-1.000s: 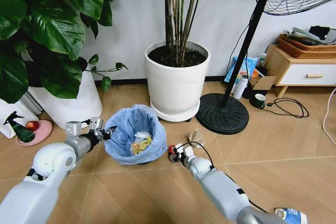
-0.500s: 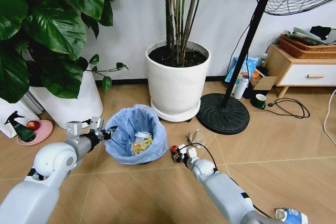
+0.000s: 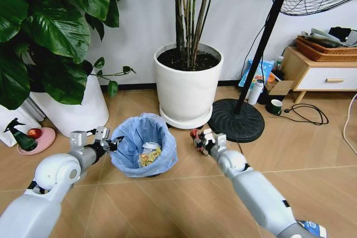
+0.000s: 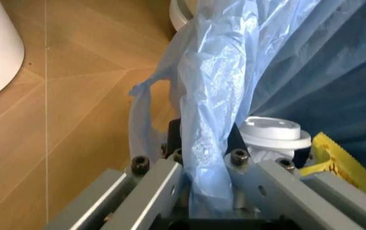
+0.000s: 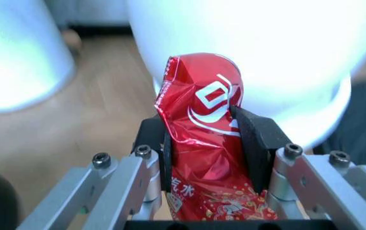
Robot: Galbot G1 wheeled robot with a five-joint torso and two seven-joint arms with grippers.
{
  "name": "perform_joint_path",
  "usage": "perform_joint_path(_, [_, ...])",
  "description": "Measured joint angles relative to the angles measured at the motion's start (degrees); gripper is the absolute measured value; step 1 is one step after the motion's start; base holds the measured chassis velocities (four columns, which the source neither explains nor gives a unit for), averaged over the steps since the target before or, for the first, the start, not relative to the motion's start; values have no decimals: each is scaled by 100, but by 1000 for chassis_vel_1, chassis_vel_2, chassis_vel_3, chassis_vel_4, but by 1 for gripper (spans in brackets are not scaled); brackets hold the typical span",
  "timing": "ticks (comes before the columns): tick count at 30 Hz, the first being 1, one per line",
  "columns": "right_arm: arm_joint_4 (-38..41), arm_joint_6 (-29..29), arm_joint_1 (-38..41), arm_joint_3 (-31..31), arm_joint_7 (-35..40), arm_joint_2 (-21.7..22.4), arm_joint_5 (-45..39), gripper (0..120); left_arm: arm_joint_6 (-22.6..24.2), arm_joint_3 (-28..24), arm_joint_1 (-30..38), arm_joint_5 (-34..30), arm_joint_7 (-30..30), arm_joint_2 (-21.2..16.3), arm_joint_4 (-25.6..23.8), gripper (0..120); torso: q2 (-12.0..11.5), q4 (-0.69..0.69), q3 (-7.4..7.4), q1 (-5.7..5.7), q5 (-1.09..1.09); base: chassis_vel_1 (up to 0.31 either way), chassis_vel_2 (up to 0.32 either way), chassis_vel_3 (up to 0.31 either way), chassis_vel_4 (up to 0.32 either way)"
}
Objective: Pick up the trash bin and place the garbage on the floor into it.
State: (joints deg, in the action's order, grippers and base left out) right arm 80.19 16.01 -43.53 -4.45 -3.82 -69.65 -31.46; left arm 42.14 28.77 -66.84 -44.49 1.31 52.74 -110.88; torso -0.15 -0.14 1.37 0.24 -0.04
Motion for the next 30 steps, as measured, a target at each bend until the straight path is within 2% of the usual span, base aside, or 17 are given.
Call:
perform_joint_path(9, [973, 37, 523, 167, -345, 190, -618, 30, 0, -60, 21, -9, 2, -29, -9, 0, 0, 2, 0, 0, 0, 0, 0, 0, 0])
perform_joint_path(14, [1648, 105, 712, 500, -581, 415, -1110, 30, 0, -110, 36, -10, 16, -75, -22, 0, 0, 2, 0, 0, -1, 0, 0, 0, 0])
perform_joint_path(18, [2155, 176, 777, 1004, -759, 722, -1518, 30, 0, -197, 101, -12, 35, -114, -19, 0, 0, 0, -1, -1, -1, 0, 0, 0, 0])
perform_joint_path(30, [2315, 189, 937, 2008, -833, 809, -1558, 30, 0, -300, 215, -24, 43, -119, 37, 0, 0, 1, -1, -1, -1, 0, 0, 0, 0])
